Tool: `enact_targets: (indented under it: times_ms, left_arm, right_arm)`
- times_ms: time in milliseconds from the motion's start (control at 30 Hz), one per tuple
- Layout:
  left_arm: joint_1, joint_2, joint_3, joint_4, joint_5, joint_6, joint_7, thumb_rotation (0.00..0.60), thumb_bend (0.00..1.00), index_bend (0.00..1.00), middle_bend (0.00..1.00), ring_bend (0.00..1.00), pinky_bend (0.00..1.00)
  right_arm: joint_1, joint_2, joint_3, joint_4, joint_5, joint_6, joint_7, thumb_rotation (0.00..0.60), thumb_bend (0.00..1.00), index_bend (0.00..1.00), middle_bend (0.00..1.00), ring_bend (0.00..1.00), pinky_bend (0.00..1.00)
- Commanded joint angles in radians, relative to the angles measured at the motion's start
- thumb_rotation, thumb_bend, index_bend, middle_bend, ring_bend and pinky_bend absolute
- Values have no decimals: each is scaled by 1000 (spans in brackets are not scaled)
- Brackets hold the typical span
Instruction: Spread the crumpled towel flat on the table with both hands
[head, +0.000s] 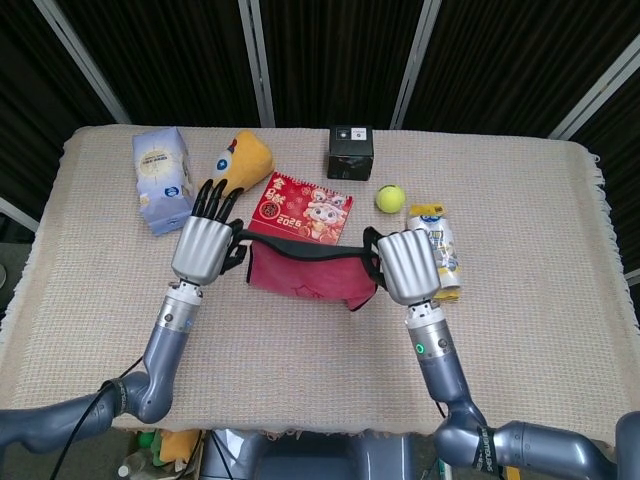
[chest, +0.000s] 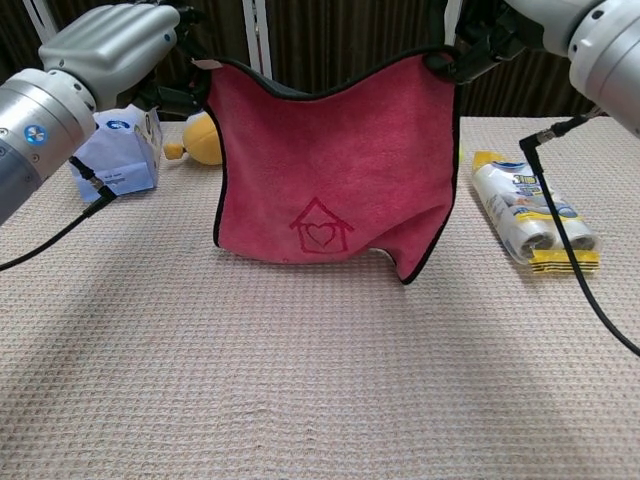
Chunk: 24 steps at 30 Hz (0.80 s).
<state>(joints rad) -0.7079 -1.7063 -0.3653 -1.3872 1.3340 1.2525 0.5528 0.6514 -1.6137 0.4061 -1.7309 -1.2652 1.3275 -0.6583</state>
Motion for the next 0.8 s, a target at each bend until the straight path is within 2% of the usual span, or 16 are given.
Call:
enact_targets:
  times_ms: [33, 233, 433, 800]
  left_arm:
    - [-20, -6, -14, 5, -16, -10, 12, 600, 633, 691, 137, 0, 0]
    - [-79, -30, -66, 39, -67, -33, 14, 600, 633, 694, 140, 0, 0]
    - [-115, -48, -81, 67, -93, -39, 10, 600, 633, 696, 141, 0, 0]
    - [-159, -68, -104, 124, -134, -38, -19, 600, 632, 701, 143, 0, 0]
  right_arm:
    - [20, -8, 22, 30, 20, -12, 31, 600, 649, 763, 999, 1000, 1000]
    - [75, -30, 67, 122, 8, -27, 124, 600, 650, 763, 999, 1000, 1000]
    - [115, -52, 90, 180, -19, -14, 194, 600, 650, 763, 999, 1000, 1000]
    - [152, -68, 101, 266, 8, -17, 228, 600, 649, 763, 999, 1000, 1000]
